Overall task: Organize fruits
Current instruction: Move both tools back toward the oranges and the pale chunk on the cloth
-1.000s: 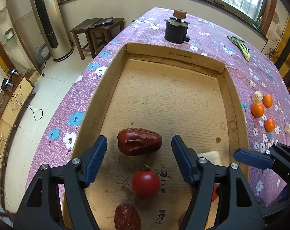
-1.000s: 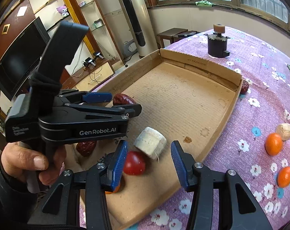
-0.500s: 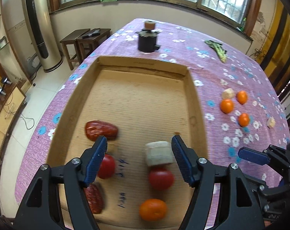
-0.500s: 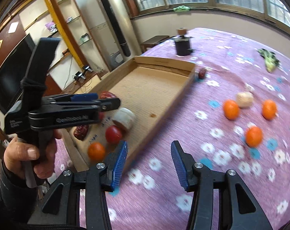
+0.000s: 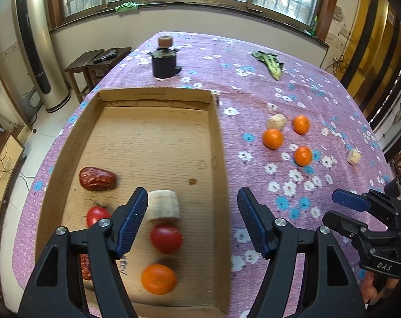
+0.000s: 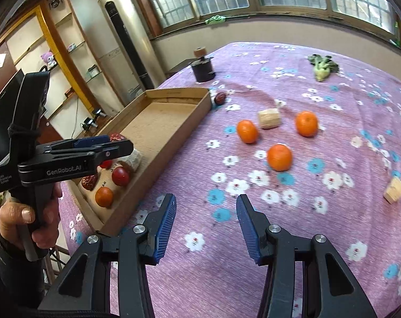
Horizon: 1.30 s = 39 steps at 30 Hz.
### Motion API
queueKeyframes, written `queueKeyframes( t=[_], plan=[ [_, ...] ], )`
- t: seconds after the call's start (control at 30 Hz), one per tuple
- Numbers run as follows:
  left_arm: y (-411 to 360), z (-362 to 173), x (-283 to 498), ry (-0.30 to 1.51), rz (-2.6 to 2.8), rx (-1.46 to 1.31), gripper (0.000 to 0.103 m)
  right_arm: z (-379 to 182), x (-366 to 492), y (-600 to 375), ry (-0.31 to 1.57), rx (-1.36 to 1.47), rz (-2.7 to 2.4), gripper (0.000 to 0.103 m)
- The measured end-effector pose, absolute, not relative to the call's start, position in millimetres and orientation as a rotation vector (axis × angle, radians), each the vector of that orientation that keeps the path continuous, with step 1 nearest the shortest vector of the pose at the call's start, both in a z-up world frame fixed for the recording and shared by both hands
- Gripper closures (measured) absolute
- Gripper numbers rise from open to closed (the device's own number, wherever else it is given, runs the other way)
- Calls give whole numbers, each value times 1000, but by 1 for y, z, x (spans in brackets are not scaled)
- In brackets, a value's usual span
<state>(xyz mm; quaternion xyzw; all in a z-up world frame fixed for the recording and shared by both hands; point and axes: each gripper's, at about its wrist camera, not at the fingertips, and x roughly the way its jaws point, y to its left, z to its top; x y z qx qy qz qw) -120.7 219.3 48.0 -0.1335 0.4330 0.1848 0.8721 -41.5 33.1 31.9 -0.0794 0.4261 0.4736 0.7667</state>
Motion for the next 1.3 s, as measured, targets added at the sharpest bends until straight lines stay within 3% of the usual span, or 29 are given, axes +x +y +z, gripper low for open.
queueKeyframes(
  t=[1.3],
  plan=[
    [116, 28, -39, 989, 121, -269, 34, 17, 19, -100, 938, -35, 761, 53]
  ],
)
